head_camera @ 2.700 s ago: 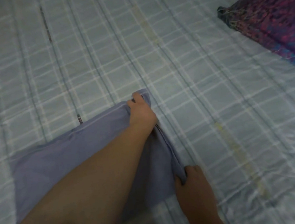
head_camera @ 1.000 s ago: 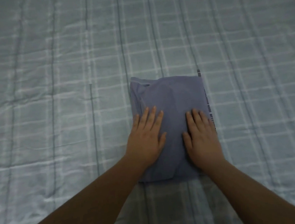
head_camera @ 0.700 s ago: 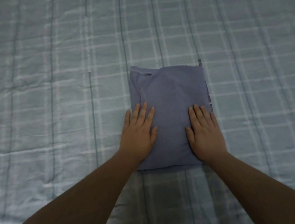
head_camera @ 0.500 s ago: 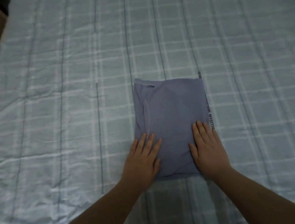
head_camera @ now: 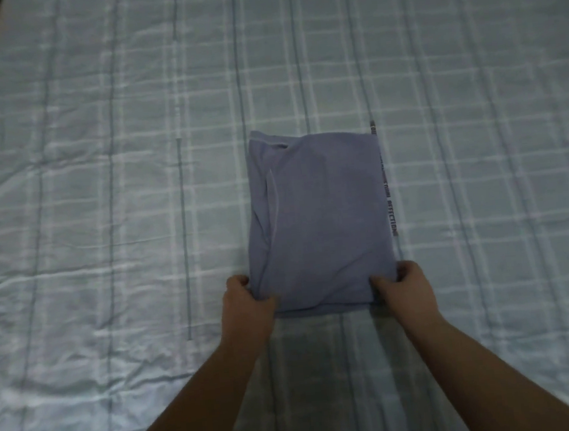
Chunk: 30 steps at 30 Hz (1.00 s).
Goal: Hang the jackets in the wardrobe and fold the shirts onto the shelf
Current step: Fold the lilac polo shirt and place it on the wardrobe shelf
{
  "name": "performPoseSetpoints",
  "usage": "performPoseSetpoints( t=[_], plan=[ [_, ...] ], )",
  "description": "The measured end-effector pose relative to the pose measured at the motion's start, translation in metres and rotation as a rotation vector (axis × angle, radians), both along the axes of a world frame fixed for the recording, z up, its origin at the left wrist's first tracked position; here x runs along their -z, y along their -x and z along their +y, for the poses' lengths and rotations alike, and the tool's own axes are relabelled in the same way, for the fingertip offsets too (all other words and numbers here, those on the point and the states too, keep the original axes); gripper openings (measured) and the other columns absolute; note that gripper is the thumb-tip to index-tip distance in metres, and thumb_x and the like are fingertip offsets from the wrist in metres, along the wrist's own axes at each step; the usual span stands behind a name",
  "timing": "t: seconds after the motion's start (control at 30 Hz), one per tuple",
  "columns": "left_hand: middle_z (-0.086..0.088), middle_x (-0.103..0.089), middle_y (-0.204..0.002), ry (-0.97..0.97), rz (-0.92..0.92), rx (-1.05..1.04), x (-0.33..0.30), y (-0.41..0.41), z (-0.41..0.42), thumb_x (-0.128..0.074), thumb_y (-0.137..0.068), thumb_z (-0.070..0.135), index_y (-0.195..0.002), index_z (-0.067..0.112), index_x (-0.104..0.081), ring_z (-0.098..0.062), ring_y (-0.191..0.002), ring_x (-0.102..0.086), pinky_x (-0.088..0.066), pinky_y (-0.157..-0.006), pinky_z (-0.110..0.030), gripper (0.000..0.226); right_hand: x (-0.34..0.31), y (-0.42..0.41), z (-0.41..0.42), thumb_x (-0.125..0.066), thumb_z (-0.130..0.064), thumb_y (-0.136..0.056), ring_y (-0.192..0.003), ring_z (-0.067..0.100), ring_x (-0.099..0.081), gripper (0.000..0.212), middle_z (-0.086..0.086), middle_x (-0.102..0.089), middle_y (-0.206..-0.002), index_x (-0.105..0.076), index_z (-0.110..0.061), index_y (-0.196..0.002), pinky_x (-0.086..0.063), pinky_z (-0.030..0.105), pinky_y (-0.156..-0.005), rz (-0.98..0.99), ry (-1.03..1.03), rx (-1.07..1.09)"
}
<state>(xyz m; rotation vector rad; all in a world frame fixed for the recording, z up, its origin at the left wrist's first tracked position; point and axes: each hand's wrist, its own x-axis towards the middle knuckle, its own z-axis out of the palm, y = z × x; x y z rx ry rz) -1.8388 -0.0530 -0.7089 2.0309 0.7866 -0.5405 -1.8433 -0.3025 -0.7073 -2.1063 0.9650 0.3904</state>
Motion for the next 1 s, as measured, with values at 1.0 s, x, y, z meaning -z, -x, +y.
performPoseSetpoints(
  t=[1.0],
  plan=[
    [-0.019,-0.073,-0.094,0.701,0.142,-0.215,-0.080,0.152,0.024,-0.061,-0.088,-0.008,-0.121,0.033,-0.057,-0.032,-0.082,-0.072,-0.059,-0.076,-0.043,0.053,-0.076,0.144,-0.044,-0.061,-0.002,-0.089,-0.067,0.023,-0.052,0.041,0.014,-0.059,-0.081,-0.054,-0.028,-0.120,-0.046,0.033,-0.059,0.038,-0.554,0.139]
  ],
)
